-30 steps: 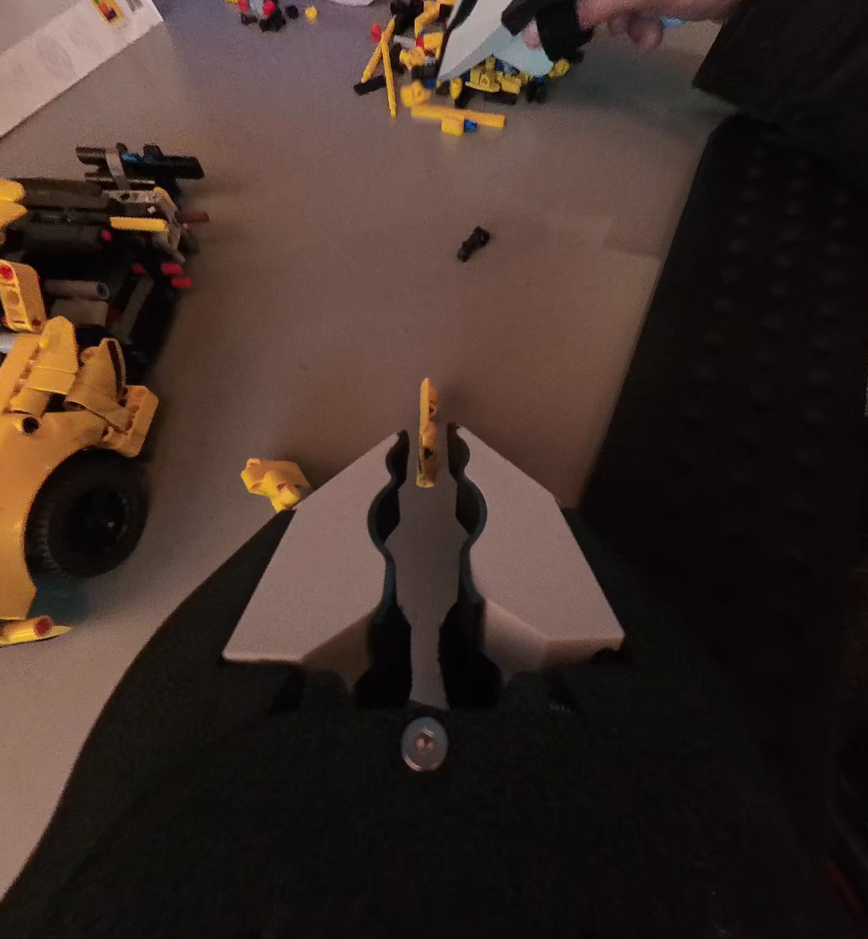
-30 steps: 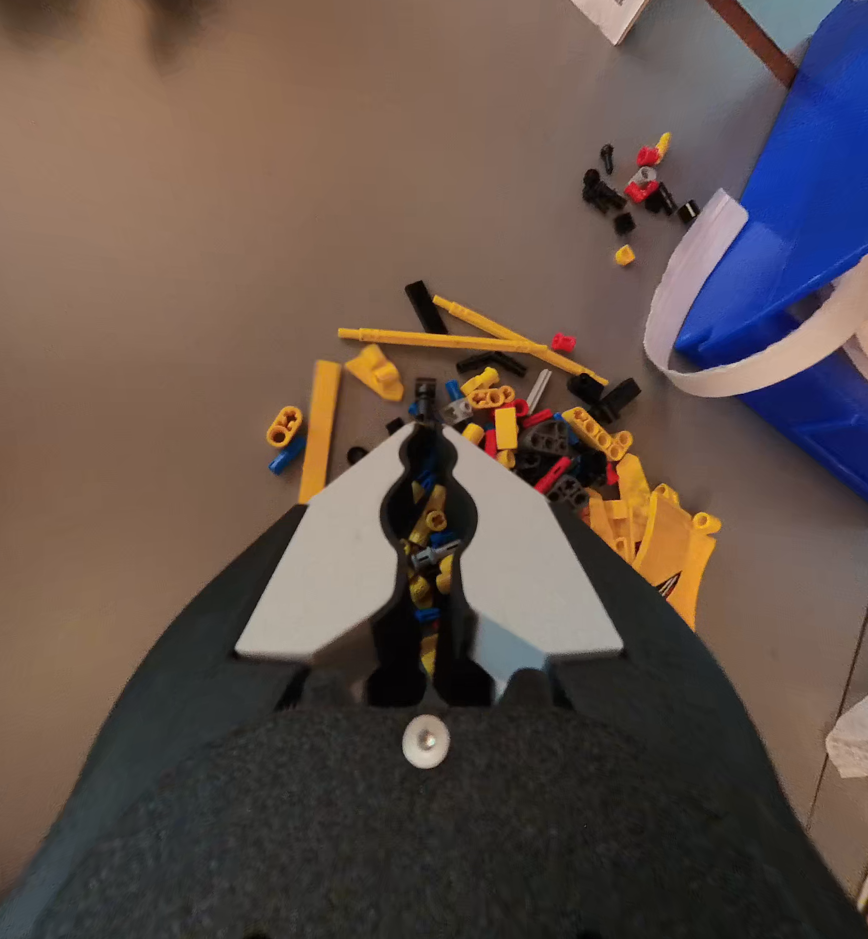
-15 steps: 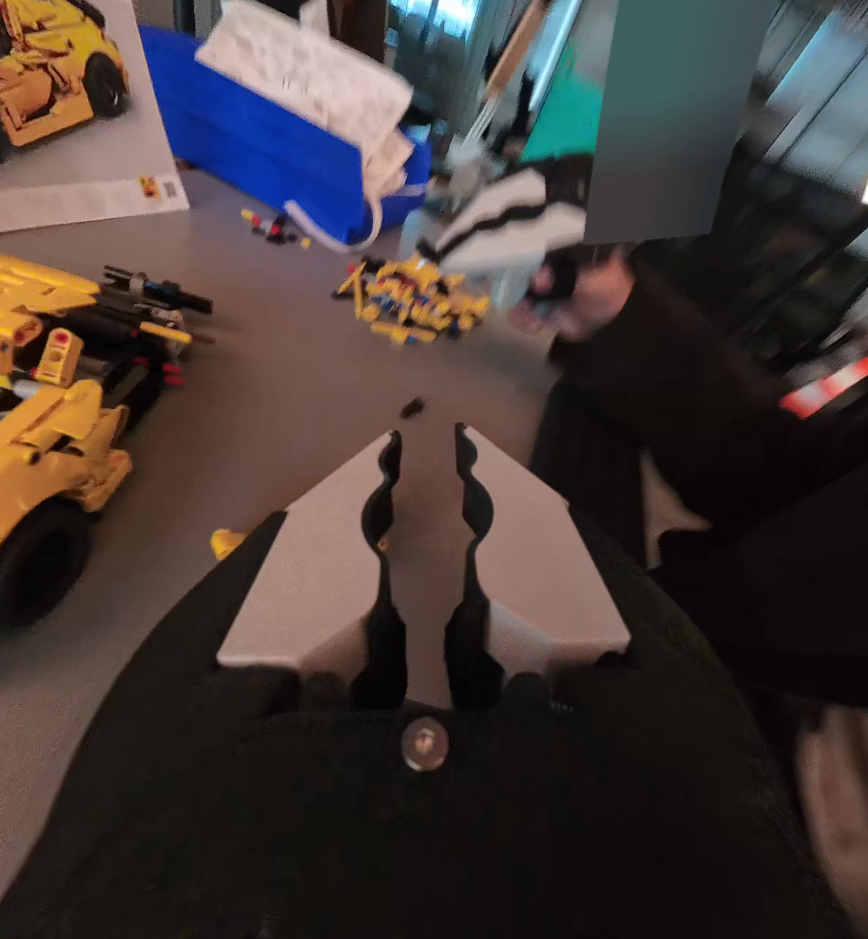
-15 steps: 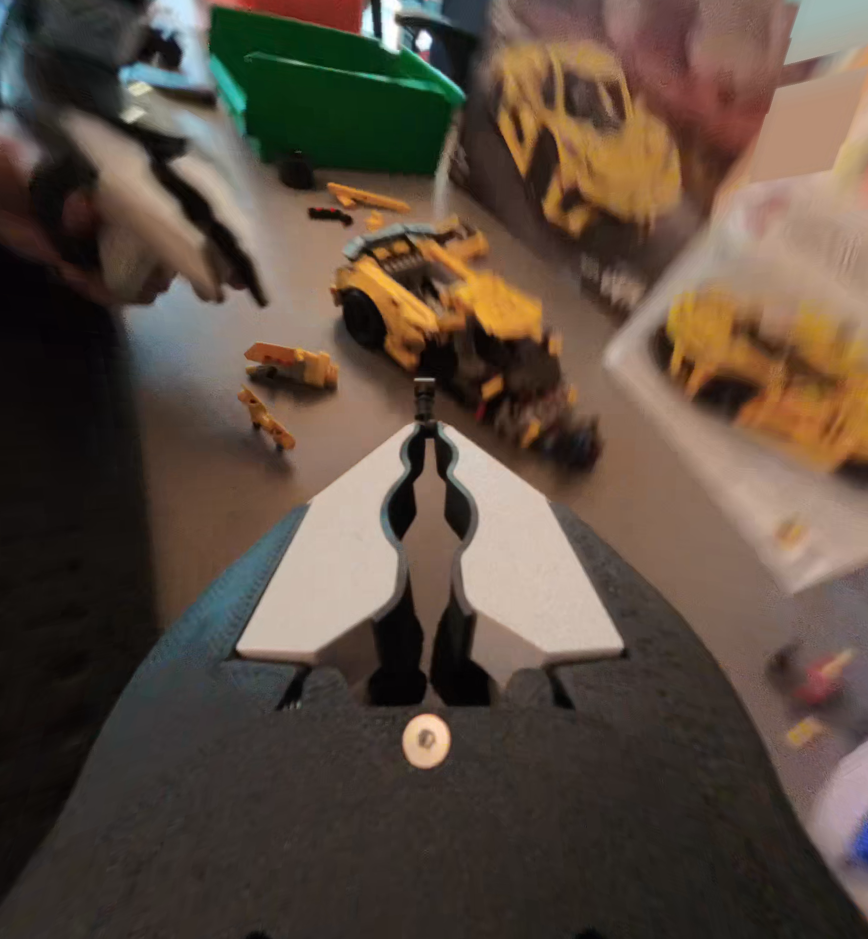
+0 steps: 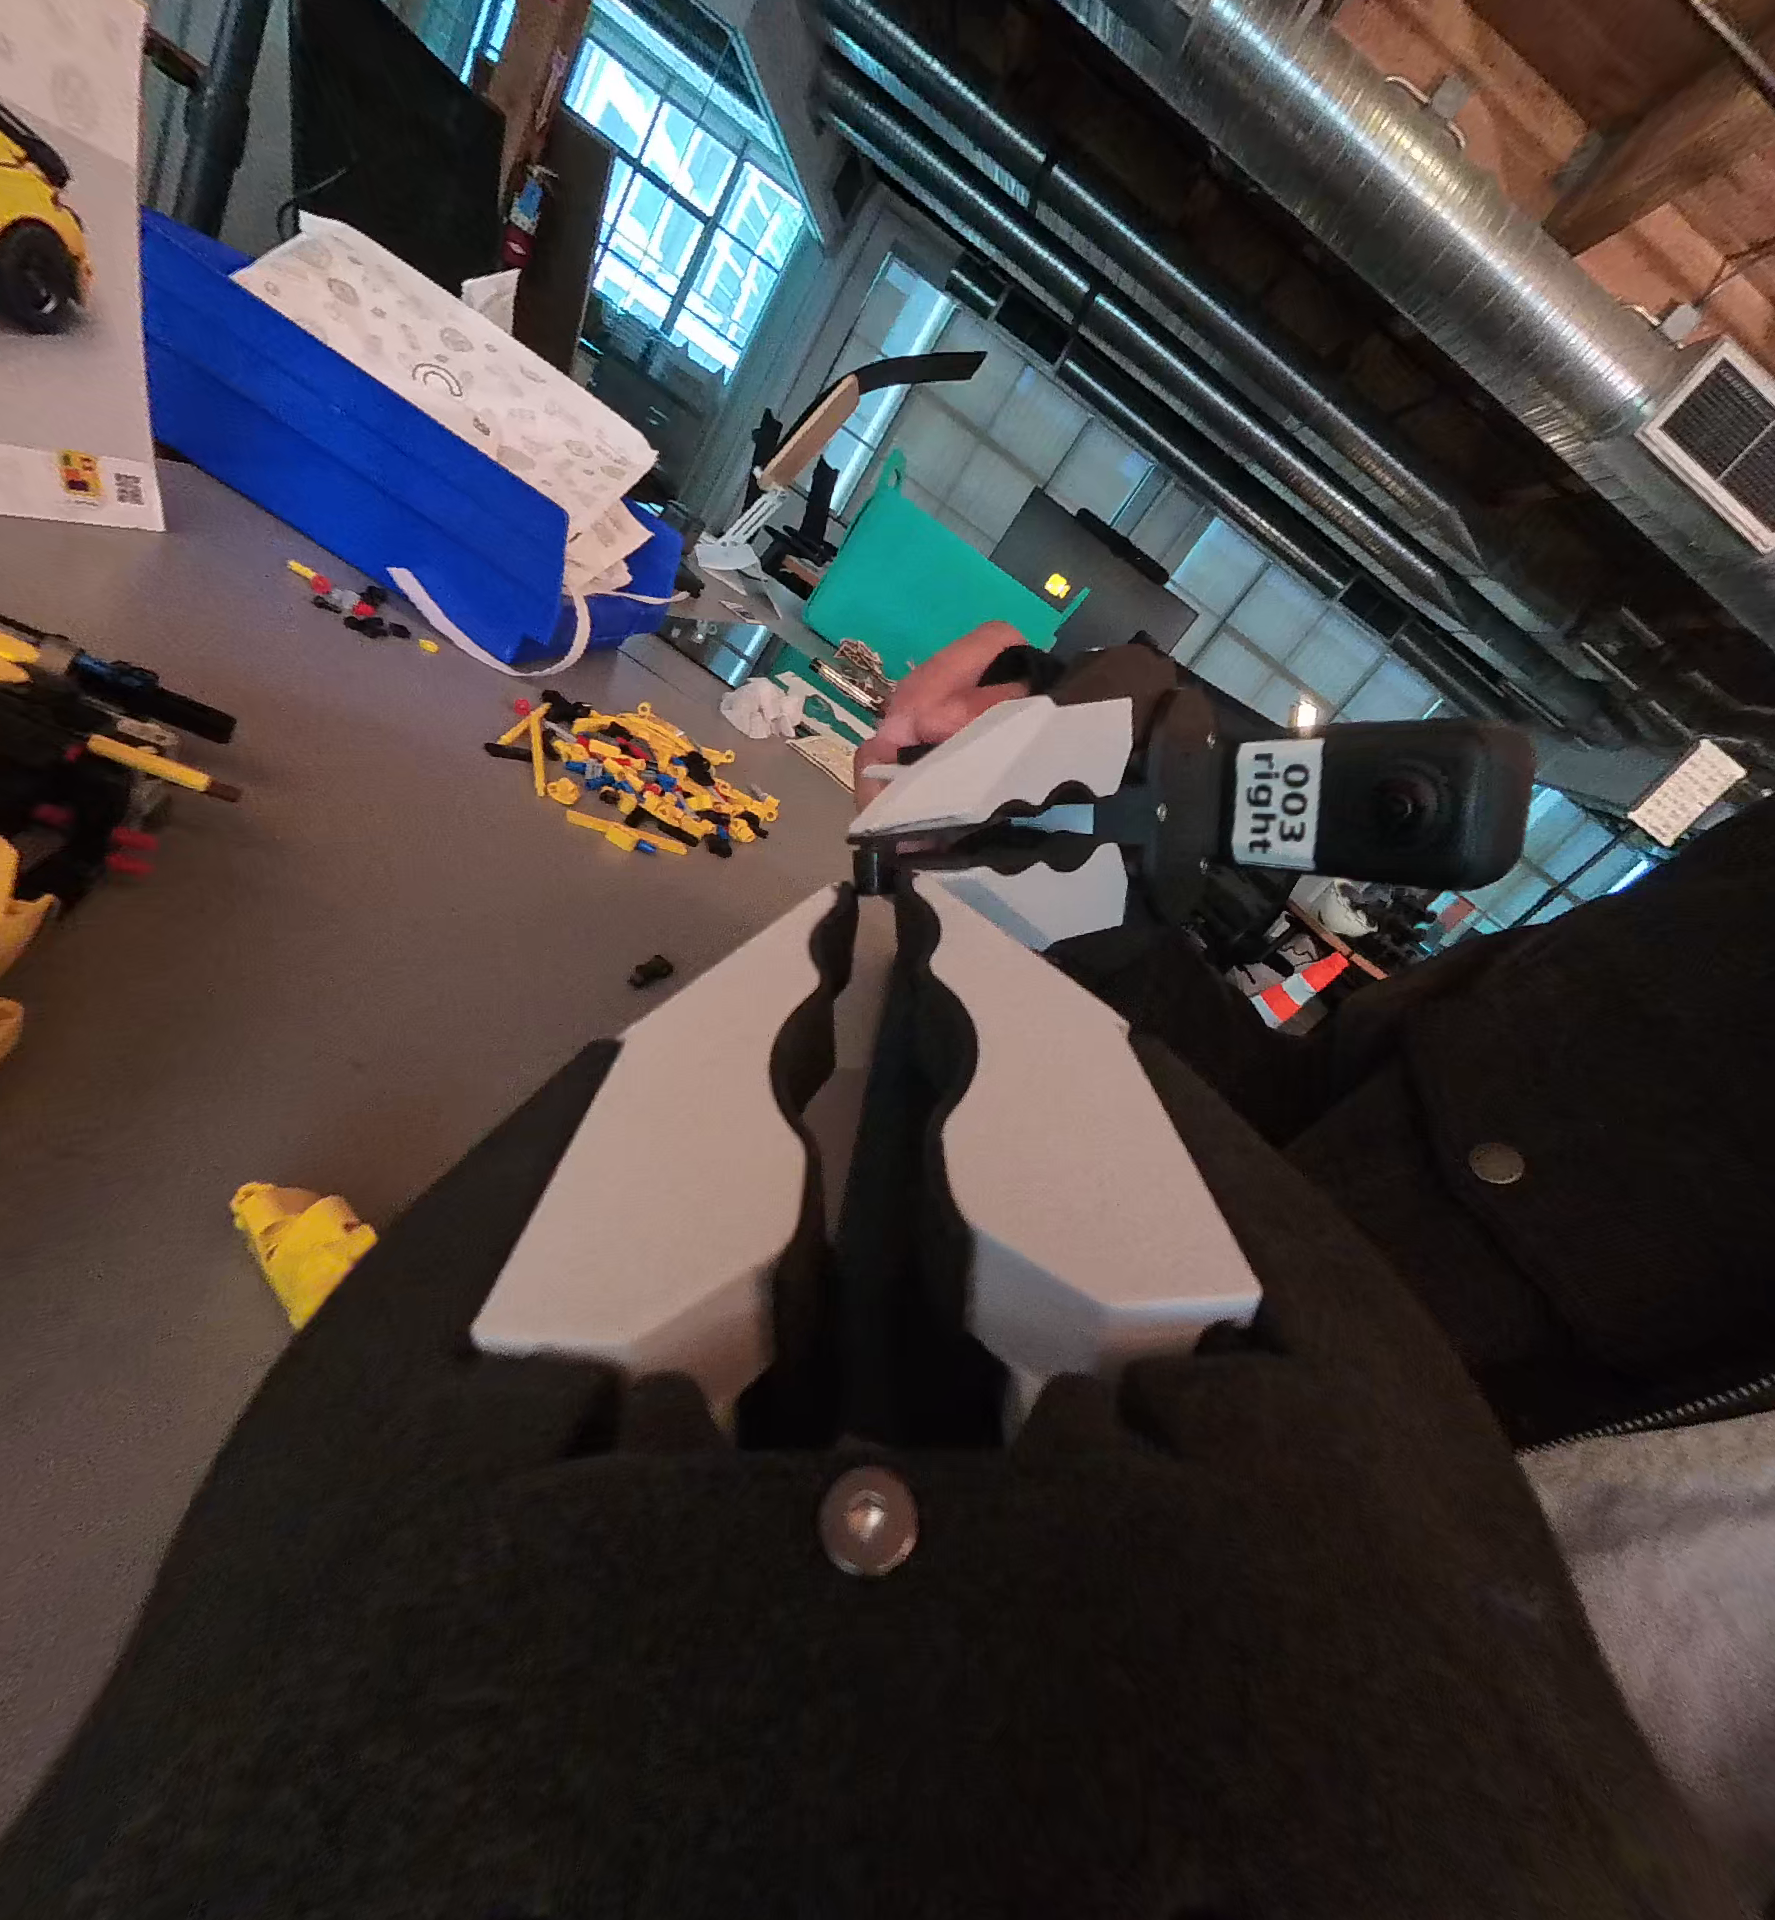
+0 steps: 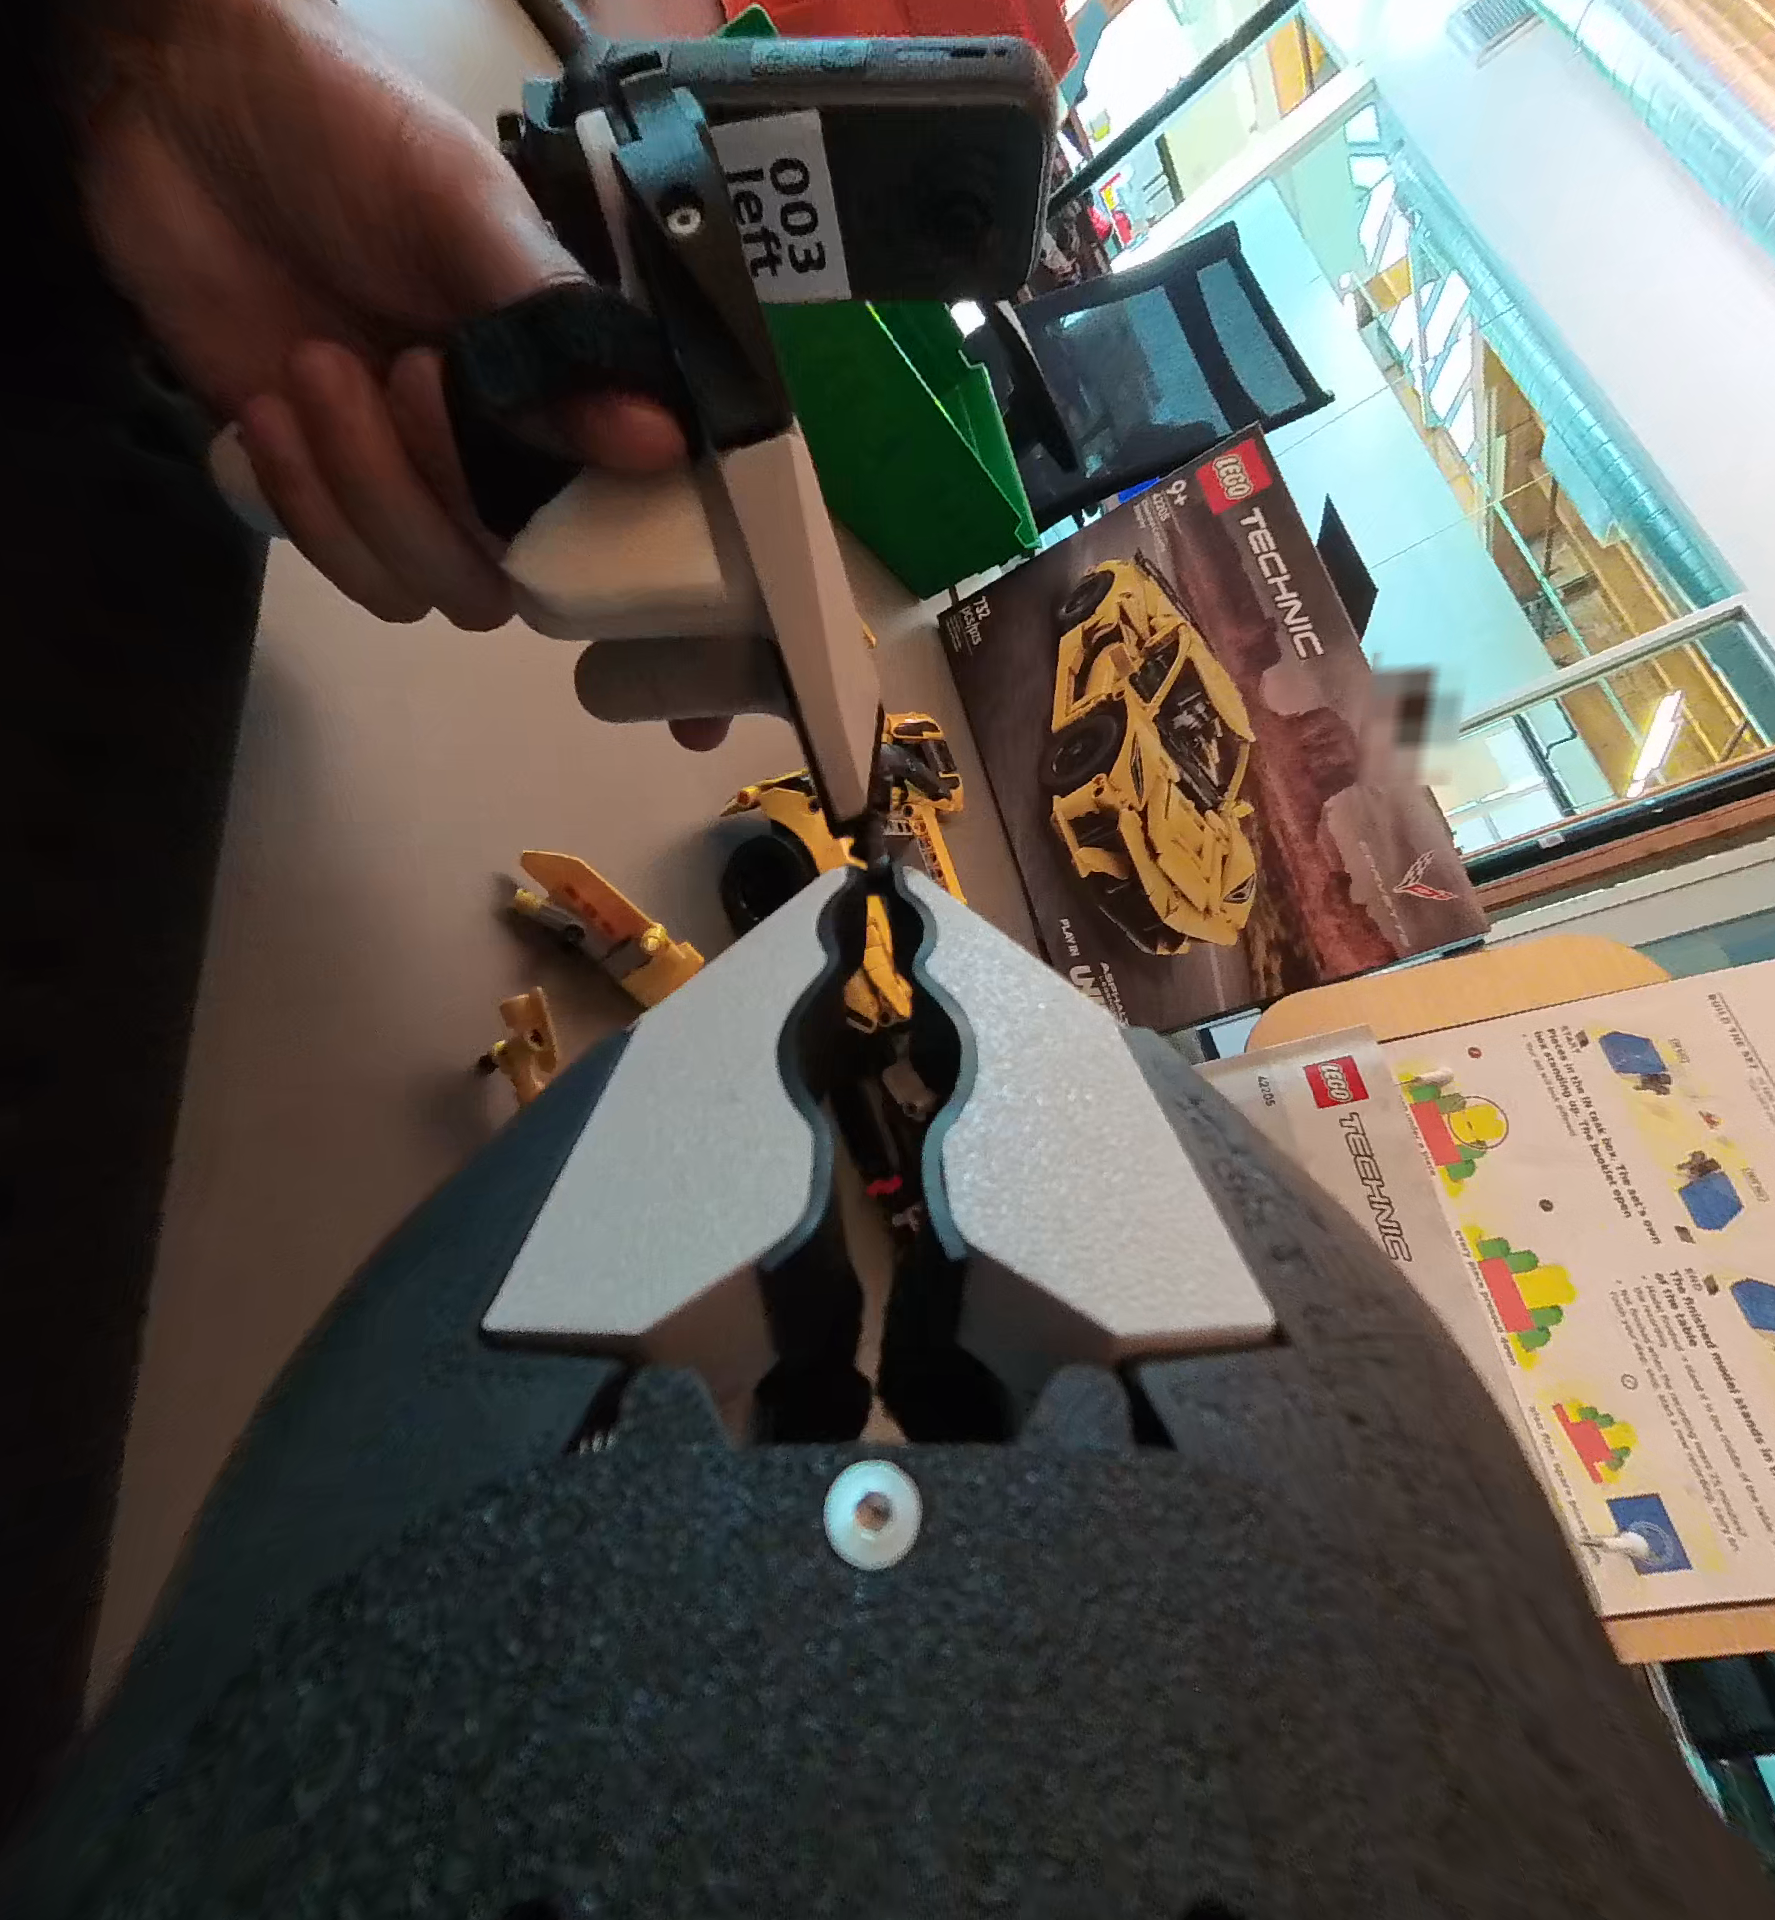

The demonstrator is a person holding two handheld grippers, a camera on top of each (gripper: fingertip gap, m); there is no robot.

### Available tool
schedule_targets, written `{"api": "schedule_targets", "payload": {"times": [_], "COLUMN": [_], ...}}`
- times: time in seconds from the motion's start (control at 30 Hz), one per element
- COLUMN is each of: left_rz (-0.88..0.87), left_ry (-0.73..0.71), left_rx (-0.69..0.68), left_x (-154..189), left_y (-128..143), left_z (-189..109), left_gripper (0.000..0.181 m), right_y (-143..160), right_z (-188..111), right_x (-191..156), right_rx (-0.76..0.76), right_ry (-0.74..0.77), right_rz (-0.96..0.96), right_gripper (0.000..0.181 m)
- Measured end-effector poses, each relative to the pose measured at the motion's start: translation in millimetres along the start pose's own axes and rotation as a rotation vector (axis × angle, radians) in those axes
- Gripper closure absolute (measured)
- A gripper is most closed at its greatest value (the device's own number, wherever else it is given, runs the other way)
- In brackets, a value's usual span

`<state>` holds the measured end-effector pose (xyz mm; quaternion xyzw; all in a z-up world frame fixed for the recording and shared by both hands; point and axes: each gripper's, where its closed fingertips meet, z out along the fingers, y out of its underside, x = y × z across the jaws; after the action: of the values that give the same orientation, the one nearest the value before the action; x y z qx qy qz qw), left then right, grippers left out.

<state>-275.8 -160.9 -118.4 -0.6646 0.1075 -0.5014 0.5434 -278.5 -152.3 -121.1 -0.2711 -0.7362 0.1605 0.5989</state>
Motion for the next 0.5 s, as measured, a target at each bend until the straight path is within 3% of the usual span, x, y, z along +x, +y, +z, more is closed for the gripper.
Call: {"api": "schedule_targets", "payload": {"times": [0.5], "left_rz": [0.004], "left_ry": [0.023], "left_rx": [-0.031], "left_x": [4], "left_y": [5], "left_z": [0], "left_gripper": [0.175], "right_y": [-1], "right_z": [-3], "right_x": [-12], "right_rx": [0.012], "right_ry": [-0.065], "right_rz": [0.097], "right_gripper": [0.178]}}
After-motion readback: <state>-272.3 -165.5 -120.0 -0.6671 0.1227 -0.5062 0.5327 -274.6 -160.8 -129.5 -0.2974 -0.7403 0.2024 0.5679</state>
